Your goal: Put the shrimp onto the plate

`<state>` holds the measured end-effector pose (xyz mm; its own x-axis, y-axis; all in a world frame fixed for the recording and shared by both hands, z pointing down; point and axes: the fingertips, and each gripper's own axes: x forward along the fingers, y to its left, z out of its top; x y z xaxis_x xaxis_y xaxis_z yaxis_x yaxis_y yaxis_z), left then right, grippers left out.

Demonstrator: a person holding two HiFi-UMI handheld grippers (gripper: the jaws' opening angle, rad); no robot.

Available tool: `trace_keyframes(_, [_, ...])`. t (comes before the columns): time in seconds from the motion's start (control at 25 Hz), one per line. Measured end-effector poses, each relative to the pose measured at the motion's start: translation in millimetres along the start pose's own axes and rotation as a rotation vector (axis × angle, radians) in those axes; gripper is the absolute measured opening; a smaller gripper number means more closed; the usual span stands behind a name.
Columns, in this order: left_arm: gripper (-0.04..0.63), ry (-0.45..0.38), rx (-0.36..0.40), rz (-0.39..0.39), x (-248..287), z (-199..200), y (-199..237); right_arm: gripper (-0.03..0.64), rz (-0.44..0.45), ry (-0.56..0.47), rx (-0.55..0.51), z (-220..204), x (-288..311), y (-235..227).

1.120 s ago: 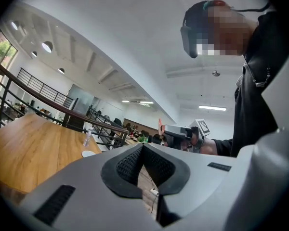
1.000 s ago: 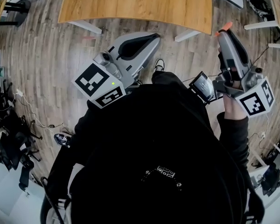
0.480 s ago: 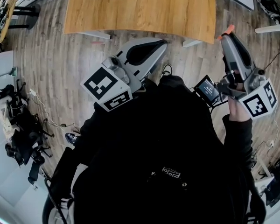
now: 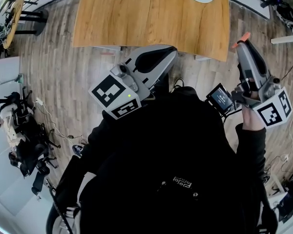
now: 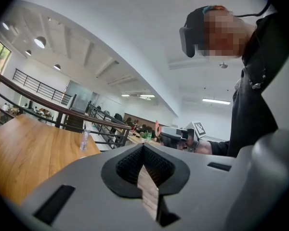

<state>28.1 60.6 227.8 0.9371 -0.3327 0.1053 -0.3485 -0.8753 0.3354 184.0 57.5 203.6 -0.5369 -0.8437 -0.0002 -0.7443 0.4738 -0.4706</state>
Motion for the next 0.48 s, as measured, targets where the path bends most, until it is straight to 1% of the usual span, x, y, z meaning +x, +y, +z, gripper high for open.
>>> trace_keyframes(0.12, [0.005, -0.010, 0.012, -0.035, 14, 11, 17, 0.078, -0.037, -0.015, -0.005, 6, 6, -11])
trace_keyframes(0.28, [0.005, -0.016, 0.022, -0.111, 42, 28, 39, 0.078, -0.105, -0.043, 0.012, 17, 16, -32])
trace_keyframes(0.48, [0.005, -0.007, 0.029, -0.152, 58, 45, 78, 0.078, -0.148, -0.051, -0.007, 32, 48, -52])
